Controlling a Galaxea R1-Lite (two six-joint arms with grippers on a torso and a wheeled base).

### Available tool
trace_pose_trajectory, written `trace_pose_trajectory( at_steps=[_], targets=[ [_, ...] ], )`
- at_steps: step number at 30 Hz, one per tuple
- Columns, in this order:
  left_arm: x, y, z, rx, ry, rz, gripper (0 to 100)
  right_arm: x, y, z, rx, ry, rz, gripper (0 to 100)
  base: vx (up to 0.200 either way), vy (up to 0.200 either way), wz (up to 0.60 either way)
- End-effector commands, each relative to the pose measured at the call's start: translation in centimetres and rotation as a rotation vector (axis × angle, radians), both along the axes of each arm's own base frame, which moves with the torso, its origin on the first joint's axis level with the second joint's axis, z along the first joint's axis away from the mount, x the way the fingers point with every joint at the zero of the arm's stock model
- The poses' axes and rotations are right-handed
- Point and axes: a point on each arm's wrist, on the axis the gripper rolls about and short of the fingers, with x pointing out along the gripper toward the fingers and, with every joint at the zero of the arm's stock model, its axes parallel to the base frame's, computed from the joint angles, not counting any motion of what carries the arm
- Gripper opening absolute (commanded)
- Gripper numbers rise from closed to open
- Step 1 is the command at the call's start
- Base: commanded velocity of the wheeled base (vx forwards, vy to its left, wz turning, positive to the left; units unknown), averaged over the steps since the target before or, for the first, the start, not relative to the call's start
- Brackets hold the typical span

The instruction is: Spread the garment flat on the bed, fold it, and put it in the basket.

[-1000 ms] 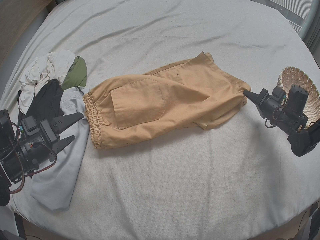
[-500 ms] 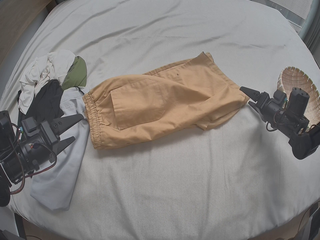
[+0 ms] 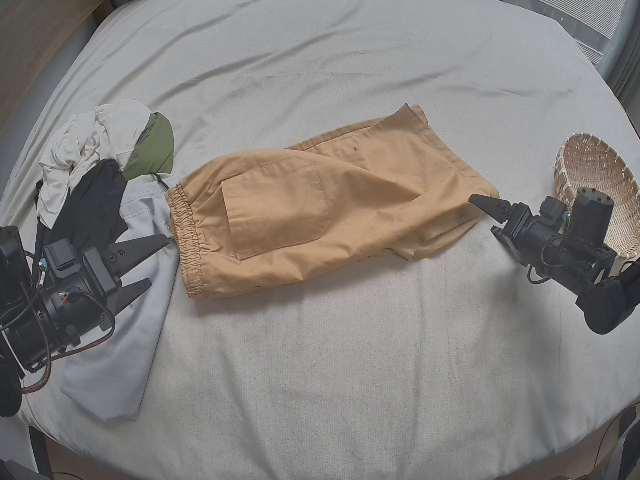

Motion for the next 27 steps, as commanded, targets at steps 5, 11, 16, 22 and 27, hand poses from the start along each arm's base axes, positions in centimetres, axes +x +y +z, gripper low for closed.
trace_pose_trajectory(
  at_steps=[5, 11, 16, 22, 27],
  targets=[
    [-0.1, 0.0, 0.0, -0.001, -0.001, -0.001, 100, 4.4, 3.2, -1.4, 0.057, 0.003, -0.001, 100, 0.0, 0.0, 0.0],
    [-0.3, 0.0, 0.3, -0.005, -0.015, -0.002, 100, 5.3, 4.5, -0.7, 0.146, -0.03, -0.001, 0, 0.0, 0.0, 0.0],
    [-0.3, 0.0, 0.1, -0.005, -0.008, -0.002, 100, 4.9, 4.5, -0.2, 0.177, -0.063, -0.004, 0, 0.0, 0.0, 0.0],
    [-0.7, 0.2, -0.4, -0.007, 0.011, -0.023, 100, 1.4, 3.5, 2.3, 0.186, -0.096, -0.005, 0, 0.0, 0.0, 0.0],
    [-0.9, 0.2, -0.7, -0.006, 0.021, -0.033, 100, -2.1, 2.4, 3.7, 0.18, -0.109, -0.003, 0, 0.0, 0.0, 0.0]
  ],
)
